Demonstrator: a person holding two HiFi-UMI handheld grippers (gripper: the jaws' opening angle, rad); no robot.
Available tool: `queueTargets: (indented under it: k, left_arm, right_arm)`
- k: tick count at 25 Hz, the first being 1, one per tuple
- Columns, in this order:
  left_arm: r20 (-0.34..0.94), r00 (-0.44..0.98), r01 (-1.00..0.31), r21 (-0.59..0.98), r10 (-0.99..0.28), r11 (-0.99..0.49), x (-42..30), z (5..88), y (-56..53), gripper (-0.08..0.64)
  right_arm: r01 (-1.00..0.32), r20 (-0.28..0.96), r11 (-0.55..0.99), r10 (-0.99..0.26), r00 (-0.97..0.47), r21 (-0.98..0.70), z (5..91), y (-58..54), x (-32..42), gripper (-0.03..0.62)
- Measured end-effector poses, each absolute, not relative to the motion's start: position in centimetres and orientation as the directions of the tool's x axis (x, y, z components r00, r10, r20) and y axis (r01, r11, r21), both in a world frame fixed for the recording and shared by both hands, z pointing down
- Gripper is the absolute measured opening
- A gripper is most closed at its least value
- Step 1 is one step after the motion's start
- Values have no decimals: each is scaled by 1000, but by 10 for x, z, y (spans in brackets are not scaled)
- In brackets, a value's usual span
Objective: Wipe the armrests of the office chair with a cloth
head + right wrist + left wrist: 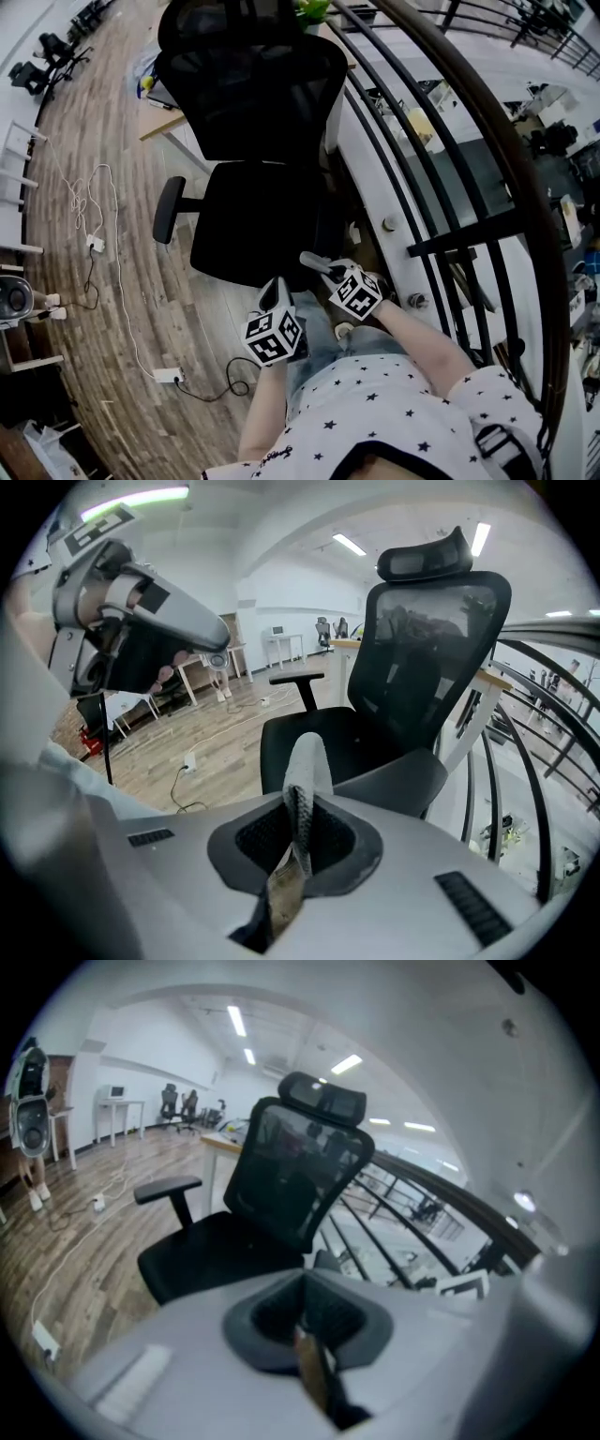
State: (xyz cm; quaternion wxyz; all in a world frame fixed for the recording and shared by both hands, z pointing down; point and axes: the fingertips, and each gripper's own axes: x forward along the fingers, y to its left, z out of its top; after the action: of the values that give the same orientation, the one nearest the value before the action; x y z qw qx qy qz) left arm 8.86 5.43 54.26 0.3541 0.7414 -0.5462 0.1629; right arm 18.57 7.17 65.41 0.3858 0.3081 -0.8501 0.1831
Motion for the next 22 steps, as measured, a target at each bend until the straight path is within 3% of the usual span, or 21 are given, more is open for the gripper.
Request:
queueTargets:
  k: [22]
  left_arm:
    - [565,180,-940,339,-805,27,49,502,121,8]
  right_arm:
    - [-601,607,796,-447,-657,-65,552,114,173,26]
